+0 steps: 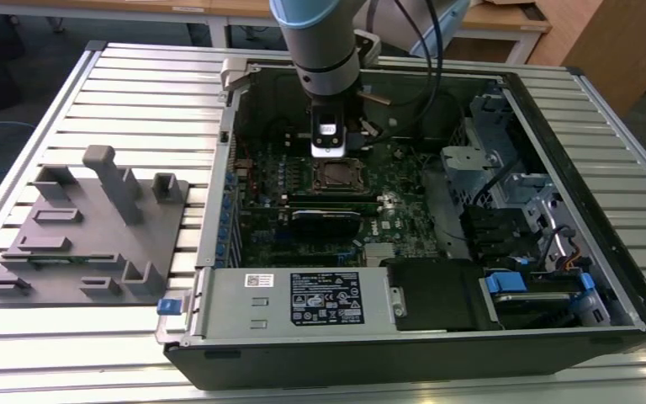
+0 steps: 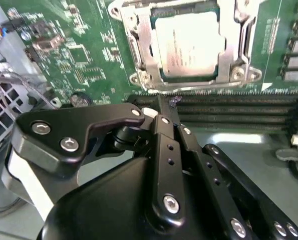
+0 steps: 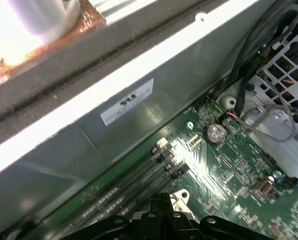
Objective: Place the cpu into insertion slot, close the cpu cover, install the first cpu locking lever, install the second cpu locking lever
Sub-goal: 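Install the first cpu locking lever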
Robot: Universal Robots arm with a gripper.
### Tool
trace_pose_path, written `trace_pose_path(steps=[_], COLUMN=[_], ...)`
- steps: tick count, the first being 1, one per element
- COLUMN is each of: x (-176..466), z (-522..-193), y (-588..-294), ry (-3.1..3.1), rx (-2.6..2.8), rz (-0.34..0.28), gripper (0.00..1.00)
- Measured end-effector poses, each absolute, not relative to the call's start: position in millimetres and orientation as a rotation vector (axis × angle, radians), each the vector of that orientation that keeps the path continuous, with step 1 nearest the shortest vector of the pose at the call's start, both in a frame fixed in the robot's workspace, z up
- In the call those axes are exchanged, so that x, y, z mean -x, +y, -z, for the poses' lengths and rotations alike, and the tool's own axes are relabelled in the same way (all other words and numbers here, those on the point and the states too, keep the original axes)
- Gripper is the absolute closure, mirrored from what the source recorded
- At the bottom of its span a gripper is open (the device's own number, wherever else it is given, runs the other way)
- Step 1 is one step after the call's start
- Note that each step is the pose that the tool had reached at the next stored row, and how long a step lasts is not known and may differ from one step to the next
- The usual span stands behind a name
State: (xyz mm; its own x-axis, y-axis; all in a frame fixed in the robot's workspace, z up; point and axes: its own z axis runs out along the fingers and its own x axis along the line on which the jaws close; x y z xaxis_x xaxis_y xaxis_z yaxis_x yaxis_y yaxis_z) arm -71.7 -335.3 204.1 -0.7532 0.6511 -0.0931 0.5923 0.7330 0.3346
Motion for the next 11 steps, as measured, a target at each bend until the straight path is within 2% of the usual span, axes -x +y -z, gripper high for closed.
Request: trace_pose_path(steps=[5,11], x=[71.6,71.6], z=[-204.4,-204.4], y=[-335.1,-335.1], ry=[2.725,2.724], rx=[-0.971,-0.970], rz=[-0.313,-0.303], gripper=[0.90,0.90])
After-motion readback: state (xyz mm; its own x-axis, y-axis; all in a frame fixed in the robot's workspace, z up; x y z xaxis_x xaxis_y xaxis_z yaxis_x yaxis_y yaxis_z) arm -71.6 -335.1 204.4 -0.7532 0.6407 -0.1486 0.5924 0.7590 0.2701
